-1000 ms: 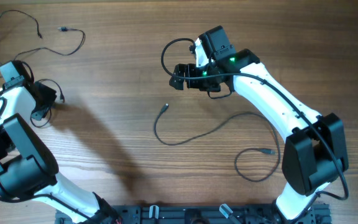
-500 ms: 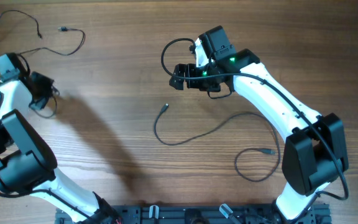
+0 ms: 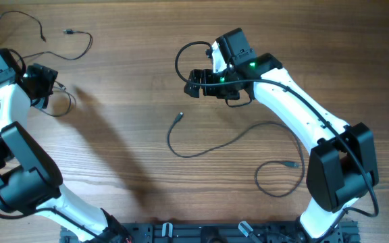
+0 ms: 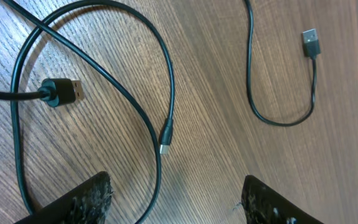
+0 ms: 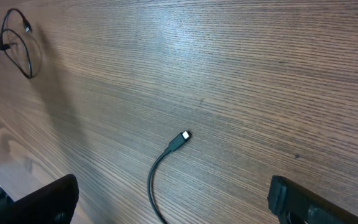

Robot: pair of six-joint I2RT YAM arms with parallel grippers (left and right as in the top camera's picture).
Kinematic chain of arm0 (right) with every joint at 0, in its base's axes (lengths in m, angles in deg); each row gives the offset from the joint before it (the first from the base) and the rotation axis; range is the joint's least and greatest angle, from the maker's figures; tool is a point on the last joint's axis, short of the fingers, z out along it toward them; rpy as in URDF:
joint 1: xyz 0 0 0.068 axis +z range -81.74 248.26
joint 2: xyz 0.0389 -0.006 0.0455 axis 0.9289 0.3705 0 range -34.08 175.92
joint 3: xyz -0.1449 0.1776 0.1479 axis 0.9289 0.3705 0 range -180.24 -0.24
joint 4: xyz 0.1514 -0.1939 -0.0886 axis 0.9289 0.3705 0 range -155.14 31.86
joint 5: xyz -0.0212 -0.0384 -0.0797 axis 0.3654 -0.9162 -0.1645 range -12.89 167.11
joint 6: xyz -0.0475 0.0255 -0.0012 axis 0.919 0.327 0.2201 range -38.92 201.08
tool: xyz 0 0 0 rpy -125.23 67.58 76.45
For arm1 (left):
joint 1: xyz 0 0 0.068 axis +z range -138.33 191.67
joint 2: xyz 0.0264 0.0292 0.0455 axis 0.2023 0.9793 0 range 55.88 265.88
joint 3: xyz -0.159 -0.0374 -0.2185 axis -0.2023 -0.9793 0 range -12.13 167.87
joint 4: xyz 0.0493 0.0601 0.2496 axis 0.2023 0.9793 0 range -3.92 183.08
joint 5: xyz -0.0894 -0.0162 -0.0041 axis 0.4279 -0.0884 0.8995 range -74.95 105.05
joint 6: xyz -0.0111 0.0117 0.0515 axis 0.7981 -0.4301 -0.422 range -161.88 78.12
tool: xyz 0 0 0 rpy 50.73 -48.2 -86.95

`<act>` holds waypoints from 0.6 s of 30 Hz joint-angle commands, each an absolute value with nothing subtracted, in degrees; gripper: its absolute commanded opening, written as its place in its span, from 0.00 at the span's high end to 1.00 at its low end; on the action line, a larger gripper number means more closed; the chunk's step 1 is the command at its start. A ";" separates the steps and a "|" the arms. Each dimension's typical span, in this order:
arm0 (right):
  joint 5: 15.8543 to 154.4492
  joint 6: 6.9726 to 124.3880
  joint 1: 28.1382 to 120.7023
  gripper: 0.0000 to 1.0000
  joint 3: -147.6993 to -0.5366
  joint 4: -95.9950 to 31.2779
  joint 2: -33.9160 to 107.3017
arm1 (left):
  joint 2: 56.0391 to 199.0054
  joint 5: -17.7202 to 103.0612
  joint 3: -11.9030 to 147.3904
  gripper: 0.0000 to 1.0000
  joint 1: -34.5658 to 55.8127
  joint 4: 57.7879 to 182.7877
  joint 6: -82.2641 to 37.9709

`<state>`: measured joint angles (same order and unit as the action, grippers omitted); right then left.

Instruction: Untangle cables

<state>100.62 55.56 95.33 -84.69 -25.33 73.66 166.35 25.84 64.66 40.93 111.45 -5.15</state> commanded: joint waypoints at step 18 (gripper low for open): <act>100.03 54.49 95.41 0.00 -84.10 -29.44 74.28 | 141.28 49.14 65.51 0.01 28.23 152.93 -27.95</act>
<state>100.62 55.36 95.33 -84.66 -28.06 73.66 143.01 47.15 65.27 31.27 150.20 -19.21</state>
